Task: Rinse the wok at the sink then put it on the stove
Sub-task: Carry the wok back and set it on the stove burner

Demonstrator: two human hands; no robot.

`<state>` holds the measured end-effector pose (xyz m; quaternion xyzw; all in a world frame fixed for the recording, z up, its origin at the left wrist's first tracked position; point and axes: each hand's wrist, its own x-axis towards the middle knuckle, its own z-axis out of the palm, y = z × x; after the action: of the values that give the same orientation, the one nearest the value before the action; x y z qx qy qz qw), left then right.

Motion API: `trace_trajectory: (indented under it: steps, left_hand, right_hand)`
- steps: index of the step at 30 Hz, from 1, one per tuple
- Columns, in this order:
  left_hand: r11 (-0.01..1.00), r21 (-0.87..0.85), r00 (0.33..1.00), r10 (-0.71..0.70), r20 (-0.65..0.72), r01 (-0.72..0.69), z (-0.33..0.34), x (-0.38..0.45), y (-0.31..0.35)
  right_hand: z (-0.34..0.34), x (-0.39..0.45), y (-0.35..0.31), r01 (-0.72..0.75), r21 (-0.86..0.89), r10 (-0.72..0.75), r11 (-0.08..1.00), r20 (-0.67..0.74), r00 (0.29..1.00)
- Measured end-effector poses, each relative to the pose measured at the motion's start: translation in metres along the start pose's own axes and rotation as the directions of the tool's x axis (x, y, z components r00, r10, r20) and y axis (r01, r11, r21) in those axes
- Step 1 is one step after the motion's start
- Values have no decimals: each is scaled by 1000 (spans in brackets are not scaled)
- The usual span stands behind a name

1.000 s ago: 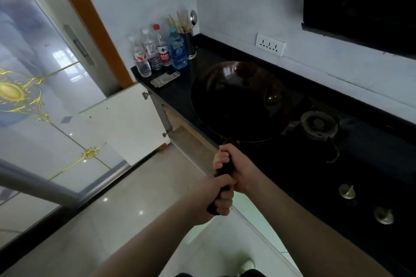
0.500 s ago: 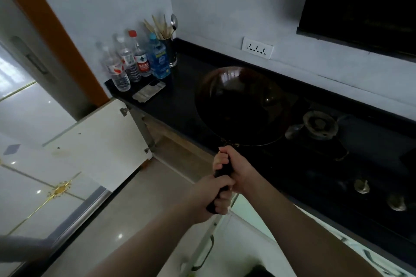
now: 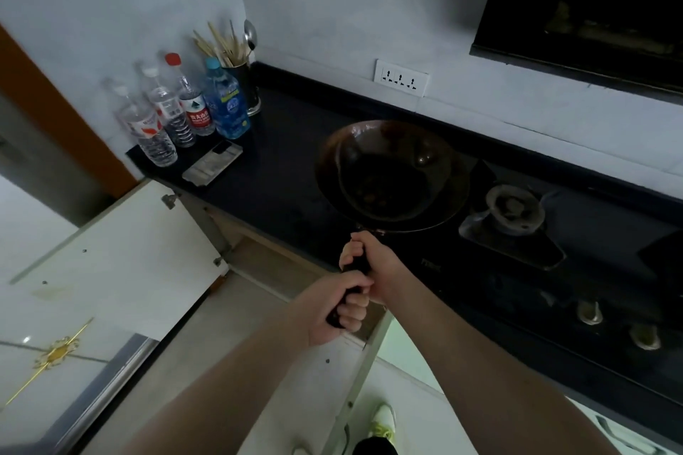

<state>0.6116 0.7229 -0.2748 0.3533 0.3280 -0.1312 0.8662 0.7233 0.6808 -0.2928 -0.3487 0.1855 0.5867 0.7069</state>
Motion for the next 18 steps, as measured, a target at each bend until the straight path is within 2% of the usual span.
trace_trajectory:
  steps: [8,18]
  left_hand:
    - [999,-40,999,-28,-31,26,4,34,19]
    - [999,-10,997,-36,-61,36,9,58,30]
  right_hand:
    - [-5,30,-28,-18,1,18,1000,-4,1000]
    - [-11,42,-50,-35,-7,35,999,-5,999]
